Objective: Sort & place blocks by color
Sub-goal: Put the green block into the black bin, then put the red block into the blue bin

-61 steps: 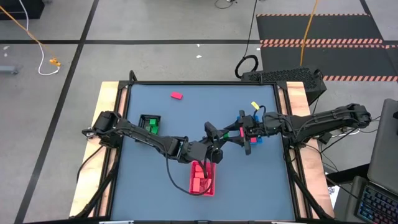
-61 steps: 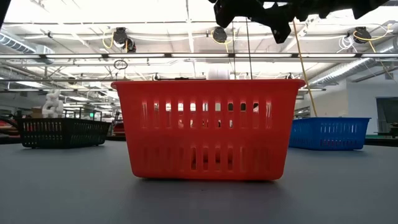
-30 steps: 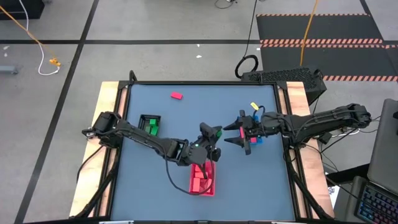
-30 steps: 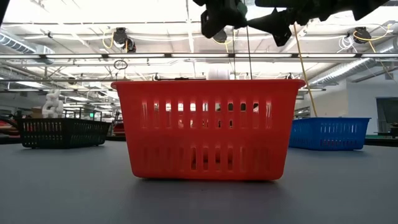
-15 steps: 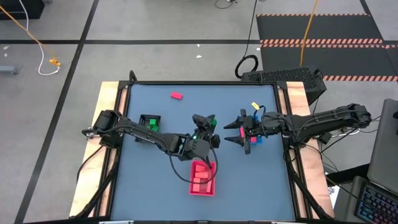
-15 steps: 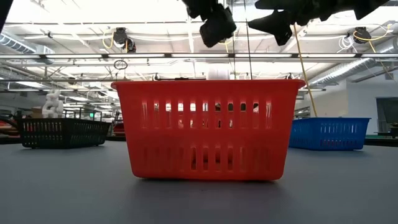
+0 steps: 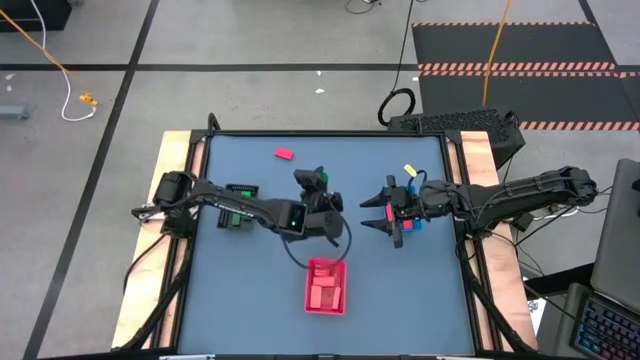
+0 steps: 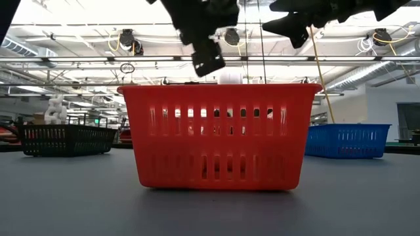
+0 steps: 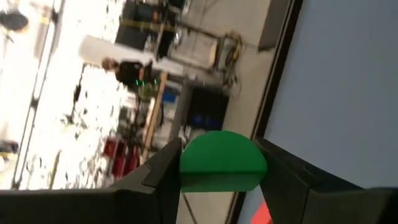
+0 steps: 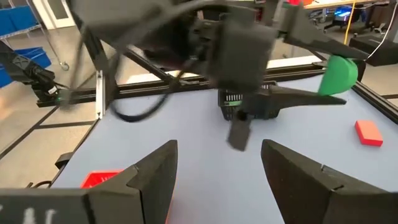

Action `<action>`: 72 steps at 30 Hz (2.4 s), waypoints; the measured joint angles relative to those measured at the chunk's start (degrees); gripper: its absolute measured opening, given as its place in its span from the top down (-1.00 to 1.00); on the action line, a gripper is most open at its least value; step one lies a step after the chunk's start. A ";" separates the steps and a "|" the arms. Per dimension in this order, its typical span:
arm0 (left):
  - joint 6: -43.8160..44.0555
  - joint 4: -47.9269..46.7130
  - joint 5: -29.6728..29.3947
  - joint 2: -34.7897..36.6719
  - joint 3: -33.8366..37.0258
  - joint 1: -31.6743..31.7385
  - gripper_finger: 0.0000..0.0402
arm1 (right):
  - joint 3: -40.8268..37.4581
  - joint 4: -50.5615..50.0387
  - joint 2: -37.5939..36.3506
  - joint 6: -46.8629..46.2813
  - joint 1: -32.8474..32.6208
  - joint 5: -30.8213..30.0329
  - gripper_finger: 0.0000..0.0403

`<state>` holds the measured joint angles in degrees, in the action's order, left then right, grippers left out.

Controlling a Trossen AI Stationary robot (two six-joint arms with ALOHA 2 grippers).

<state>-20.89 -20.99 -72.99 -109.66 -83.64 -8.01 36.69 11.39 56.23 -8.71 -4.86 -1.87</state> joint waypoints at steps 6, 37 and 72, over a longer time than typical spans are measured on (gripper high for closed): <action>22.12 -18.37 4.78 3.51 0.02 4.27 0.14 | 0.00 -0.69 0.00 0.02 0.02 -0.04 -0.12; 76.51 -52.41 32.90 34.45 26.65 14.78 0.14 | 0.00 -1.44 0.00 -1.05 0.06 -4.43 -0.12; 73.55 -29.41 43.37 37.98 39.50 10.27 -0.44 | 0.00 8.14 0.02 3.56 7.69 -4.11 -0.12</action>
<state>52.65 -50.39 -29.62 -71.68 -44.14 2.26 36.69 19.53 56.25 -5.15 2.83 -5.98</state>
